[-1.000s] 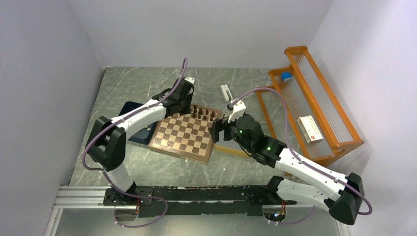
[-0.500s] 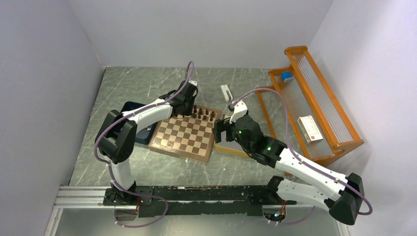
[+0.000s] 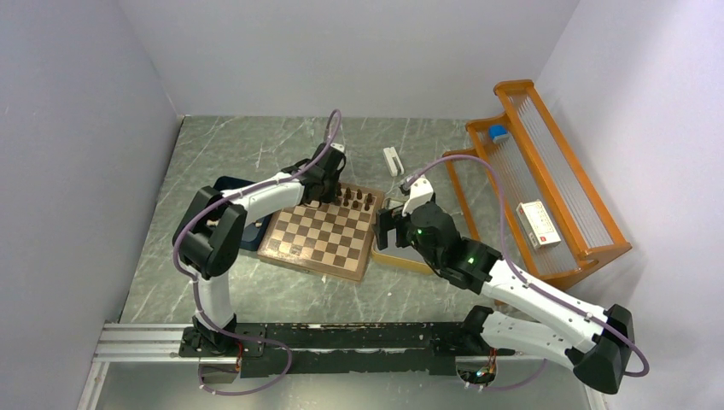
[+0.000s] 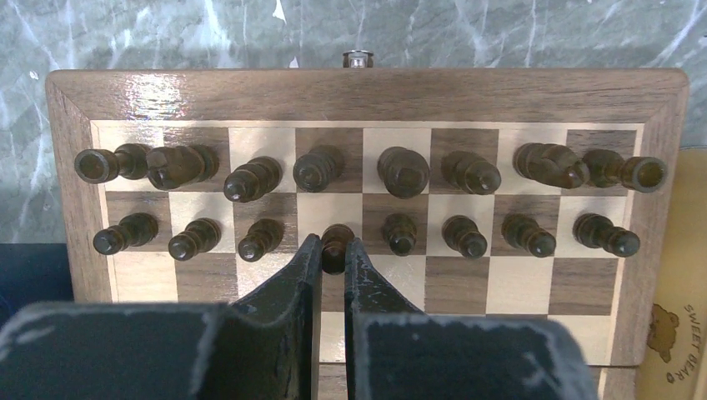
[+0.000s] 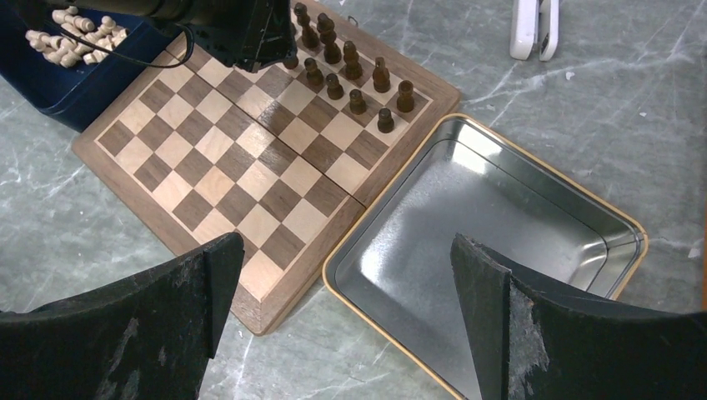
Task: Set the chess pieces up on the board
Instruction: Place the chess piece on the chessboard.
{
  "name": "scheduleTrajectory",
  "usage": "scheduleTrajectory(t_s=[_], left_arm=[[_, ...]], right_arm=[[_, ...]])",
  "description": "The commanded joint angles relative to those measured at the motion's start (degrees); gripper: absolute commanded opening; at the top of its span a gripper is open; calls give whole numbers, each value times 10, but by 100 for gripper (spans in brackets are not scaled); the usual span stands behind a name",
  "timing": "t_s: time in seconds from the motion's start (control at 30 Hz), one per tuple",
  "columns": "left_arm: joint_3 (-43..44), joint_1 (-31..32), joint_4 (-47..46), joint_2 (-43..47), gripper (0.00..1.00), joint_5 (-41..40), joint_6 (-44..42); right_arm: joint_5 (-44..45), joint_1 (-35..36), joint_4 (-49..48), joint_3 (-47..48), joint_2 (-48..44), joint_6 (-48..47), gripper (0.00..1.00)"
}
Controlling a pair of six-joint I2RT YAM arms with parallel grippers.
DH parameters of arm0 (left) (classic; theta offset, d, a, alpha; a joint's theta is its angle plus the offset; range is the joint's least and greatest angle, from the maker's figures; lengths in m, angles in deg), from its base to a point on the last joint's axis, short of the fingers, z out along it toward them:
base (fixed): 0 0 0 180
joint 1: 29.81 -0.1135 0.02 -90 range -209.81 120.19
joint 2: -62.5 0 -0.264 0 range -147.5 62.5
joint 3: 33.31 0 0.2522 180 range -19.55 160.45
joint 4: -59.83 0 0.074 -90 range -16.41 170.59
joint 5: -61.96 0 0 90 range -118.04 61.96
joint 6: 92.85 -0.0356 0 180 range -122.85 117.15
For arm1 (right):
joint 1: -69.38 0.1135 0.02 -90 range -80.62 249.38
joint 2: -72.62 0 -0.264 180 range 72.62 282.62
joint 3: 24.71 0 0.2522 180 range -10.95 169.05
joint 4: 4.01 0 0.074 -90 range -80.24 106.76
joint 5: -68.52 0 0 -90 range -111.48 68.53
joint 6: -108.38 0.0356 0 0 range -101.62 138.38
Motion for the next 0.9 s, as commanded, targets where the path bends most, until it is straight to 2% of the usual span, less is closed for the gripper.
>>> scheduleTrajectory(t_s=[0.0, 0.87], left_arm=[[17, 7, -23, -11, 5, -25, -4], [29, 13, -9, -35, 9, -31, -9]], right_arm=[[16, -1, 1, -14, -15, 4, 100], [29, -1, 6, -17, -7, -2, 100]])
